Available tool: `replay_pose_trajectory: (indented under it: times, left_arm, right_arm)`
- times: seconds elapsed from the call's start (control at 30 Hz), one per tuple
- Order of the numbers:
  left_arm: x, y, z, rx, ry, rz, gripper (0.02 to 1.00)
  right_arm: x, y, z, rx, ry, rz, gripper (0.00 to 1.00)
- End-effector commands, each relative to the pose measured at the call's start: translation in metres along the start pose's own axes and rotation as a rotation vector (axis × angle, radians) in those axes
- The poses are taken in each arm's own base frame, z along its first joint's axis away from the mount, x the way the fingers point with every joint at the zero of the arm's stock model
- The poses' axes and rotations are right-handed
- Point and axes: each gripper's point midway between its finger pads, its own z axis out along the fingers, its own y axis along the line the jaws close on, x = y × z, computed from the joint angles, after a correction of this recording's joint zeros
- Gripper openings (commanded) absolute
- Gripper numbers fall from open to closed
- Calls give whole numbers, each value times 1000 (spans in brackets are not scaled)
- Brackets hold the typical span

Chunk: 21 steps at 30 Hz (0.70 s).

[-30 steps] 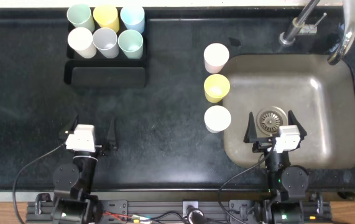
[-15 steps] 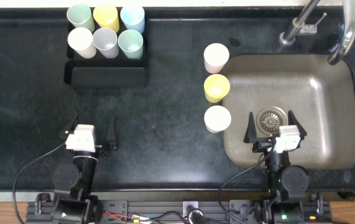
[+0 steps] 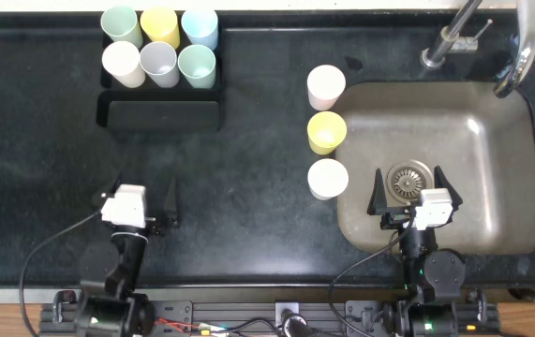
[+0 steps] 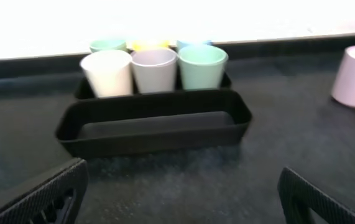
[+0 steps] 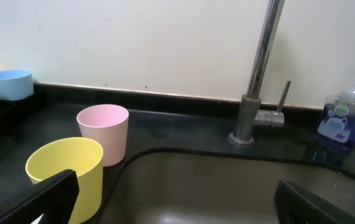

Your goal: Store Cups

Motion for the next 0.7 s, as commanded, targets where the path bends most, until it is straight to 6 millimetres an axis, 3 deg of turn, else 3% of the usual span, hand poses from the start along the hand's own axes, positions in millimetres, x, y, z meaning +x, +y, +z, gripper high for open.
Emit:
replay_pose_trajectory:
  times: [0.03,0.2,0.4,0.53,0.7]
  left_arm:
    - [-53,-29,4,172,26,-30,1000]
    - [-97,-53,36,263,263,-96,1000]
    - [-147,-98,83,368,596,-140,998]
    - [-156,-132,118,388,731,-83,1000]
    - [-154,-188,154,437,774,1,1000]
  right_arm:
    - [4,2,0,-10,1,-3,998]
    - [4,2,0,-10,1,-3,996]
    - [4,2,0,-10,1,-3,998]
    - [4,2,0,-10,1,-3,998]
    - [4,2,0,-10,1,-3,996]
